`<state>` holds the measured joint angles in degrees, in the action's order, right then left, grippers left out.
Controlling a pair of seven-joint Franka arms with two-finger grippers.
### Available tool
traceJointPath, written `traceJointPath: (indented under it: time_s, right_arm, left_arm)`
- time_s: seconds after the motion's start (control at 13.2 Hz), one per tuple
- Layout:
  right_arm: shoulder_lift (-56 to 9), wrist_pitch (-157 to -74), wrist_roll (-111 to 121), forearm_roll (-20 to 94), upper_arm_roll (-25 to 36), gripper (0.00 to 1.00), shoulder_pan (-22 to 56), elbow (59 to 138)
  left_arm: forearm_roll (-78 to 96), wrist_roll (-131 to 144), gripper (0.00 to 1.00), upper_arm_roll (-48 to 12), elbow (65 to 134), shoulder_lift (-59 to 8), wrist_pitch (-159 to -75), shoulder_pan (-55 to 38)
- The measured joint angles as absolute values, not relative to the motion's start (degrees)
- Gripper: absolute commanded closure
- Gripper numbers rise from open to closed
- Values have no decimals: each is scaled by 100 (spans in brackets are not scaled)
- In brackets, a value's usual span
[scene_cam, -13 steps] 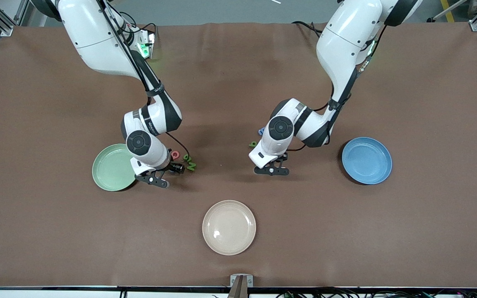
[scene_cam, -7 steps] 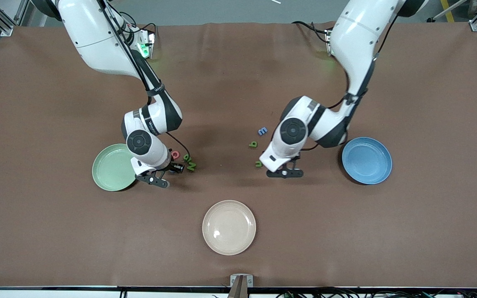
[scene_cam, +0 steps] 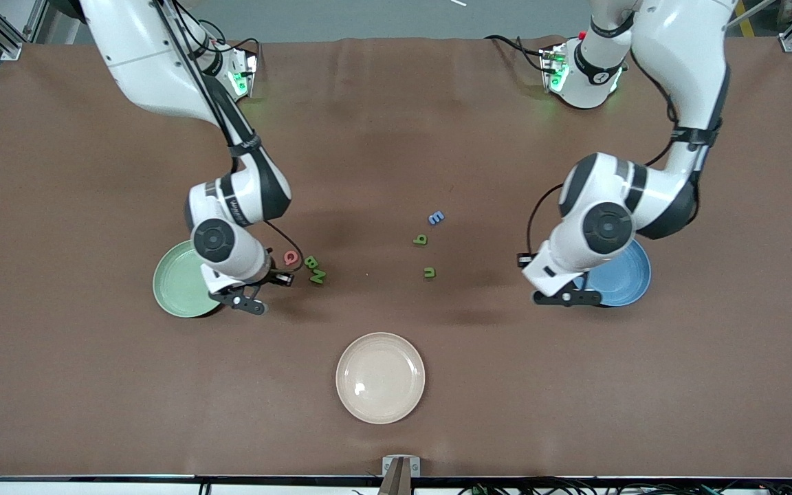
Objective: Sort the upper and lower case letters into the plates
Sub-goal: 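Carry the x to the blue plate while the right gripper carries the G, then open the left gripper over the blue plate while the right gripper releases the G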
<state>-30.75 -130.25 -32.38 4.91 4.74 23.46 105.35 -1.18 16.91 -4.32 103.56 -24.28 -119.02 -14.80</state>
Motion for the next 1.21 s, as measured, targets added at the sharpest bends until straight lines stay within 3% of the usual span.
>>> traceJointPath:
  time_s: [0.23,0.45,0.99,1.21]
  right_arm:
    - [-2544,-12377,-1842,489,497,98,1566,10541]
    - [-2343,-12314,-738,489,504,98,941,10812]
    - [-2301,-13706,-225,489,431,97,667,12163]
    - [-2300,-13833,-224,489,429,94,667,12316]
  left_arm:
    - [-373,1016,98,-431,11263,-2069,-12540,-915]
    - [-445,385,98,-433,11936,-1914,-13212,-449]
    - [-958,-558,98,-433,12603,-1942,-14082,317]
    - [-1112,-565,98,-433,12659,-2153,-14525,416]
